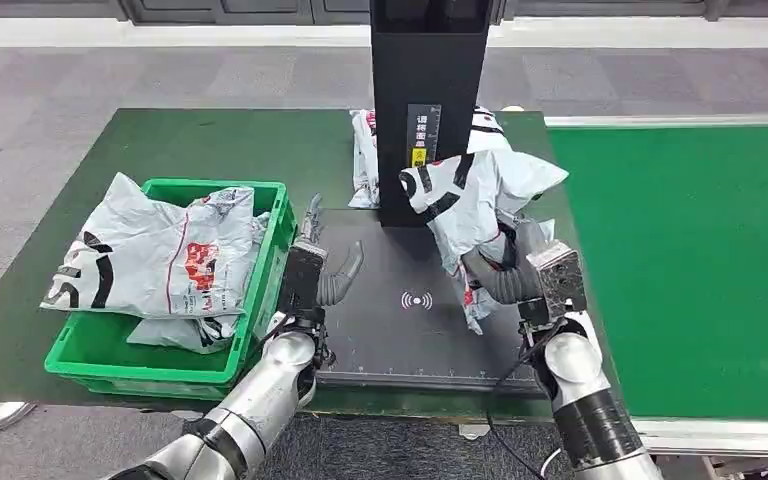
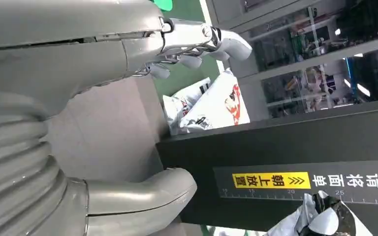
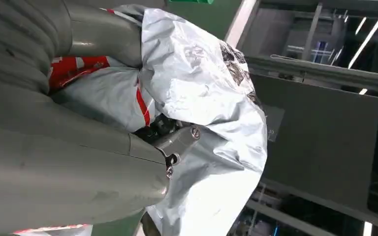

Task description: Moved the parcel from conveyor to table for the left to box.

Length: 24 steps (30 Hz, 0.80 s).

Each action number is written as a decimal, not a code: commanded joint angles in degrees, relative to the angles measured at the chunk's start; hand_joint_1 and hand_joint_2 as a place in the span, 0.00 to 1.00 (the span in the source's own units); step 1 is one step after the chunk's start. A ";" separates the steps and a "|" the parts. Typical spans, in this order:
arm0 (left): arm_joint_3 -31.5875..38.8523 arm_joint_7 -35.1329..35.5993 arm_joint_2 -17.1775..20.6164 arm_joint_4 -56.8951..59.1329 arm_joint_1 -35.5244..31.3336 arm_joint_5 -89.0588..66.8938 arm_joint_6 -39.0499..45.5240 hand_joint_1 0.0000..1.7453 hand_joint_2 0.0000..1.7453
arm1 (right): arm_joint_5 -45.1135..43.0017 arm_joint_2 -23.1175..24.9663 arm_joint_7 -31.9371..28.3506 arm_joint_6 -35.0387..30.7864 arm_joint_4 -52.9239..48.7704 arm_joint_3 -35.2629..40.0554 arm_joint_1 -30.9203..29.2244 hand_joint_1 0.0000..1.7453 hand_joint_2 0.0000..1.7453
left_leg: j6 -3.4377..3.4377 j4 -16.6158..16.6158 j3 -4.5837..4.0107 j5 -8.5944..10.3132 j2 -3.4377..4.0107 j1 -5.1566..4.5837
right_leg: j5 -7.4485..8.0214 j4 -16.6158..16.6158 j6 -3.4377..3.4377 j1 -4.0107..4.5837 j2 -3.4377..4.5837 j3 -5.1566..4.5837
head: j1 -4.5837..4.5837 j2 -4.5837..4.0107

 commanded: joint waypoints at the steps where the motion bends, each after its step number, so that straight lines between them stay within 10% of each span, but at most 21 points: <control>1: 0.75 0.22 0.56 3.42 -2.65 -0.08 0.06 0.00 1.00 | -0.20 -0.29 -0.01 -0.24 6.07 4.30 -3.12 1.00 1.00 | 0.01 -0.04 0.12 -0.05 0.14 0.04 | 0.01 -0.07 0.00 0.05 0.10 0.10 | -0.02 -0.02; 17: 0.45 0.22 0.86 2.43 -1.87 -0.34 0.30 0.00 1.00 | 0.25 -1.25 4.31 4.24 9.85 6.67 -3.02 1.00 1.00 | 0.07 -0.14 0.19 -0.04 0.17 0.09 | 0.04 -0.25 0.05 0.09 0.09 0.22 | 0.00 -0.02; 18: 0.32 0.22 0.97 1.89 -1.46 -0.57 0.61 0.00 1.00 | 2.83 -1.31 4.99 4.86 12.53 8.03 -3.26 0.08 1.00 | 0.05 -0.09 0.14 -0.05 0.14 0.06 | 0.01 -0.17 0.04 0.06 0.08 0.16 | -0.02 -0.02; 23: -0.75 0.22 0.04 3.21 -2.75 -1.33 2.65 0.00 1.00 | 13.24 2.74 3.47 8.55 34.43 15.40 -7.88 0.00 1.00 | 0.05 -0.13 0.28 -0.09 0.30 0.12 | 0.05 -0.25 0.04 0.11 0.26 0.27 | 0.00 -0.02; 24: -0.74 0.22 -0.04 3.39 -2.82 -1.24 3.16 0.00 1.00 | 14.42 2.62 3.01 7.63 35.23 16.08 -7.96 0.00 0.00 | 0.06 -0.19 0.31 -0.06 0.29 0.10 | 0.06 -0.30 0.04 0.10 0.24 0.30 | 0.00 0.00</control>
